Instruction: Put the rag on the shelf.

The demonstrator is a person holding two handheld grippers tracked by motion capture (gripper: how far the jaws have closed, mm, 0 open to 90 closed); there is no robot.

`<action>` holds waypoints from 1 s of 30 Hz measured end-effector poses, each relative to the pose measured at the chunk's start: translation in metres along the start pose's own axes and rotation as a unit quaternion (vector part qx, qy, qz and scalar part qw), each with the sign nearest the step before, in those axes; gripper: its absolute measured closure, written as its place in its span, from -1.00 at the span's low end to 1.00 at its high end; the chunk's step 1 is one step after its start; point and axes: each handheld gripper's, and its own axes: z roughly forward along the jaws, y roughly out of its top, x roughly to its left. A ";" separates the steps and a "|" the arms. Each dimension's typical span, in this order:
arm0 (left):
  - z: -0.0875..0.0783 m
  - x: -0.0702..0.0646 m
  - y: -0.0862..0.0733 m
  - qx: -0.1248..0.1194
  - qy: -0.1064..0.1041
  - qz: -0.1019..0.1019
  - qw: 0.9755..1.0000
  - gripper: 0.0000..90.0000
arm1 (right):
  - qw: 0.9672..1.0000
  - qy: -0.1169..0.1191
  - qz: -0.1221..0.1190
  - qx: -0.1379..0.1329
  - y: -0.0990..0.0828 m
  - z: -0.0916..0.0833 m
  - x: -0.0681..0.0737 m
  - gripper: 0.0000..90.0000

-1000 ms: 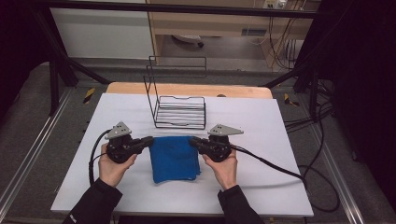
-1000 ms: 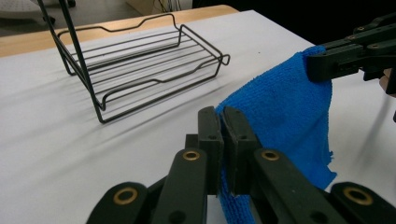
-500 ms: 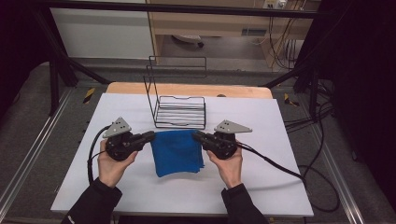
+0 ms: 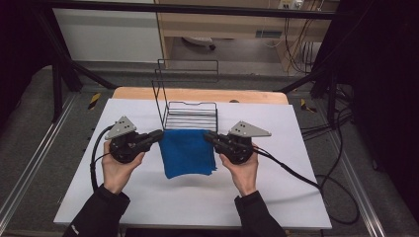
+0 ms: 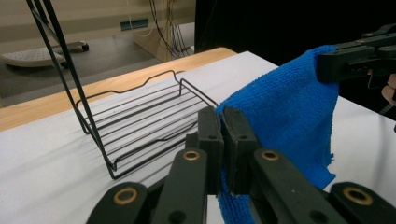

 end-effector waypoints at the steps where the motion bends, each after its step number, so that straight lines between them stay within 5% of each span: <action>1: 0.000 0.000 0.001 -0.004 0.000 0.000 1.000 0.92 | 1.000 -0.001 0.000 -0.003 0.002 -0.001 0.000 0.87; 30: 0.006 0.001 0.039 -0.062 0.005 0.001 0.998 0.93 | 0.998 -0.026 -0.026 -0.052 0.043 -0.014 -0.002 0.88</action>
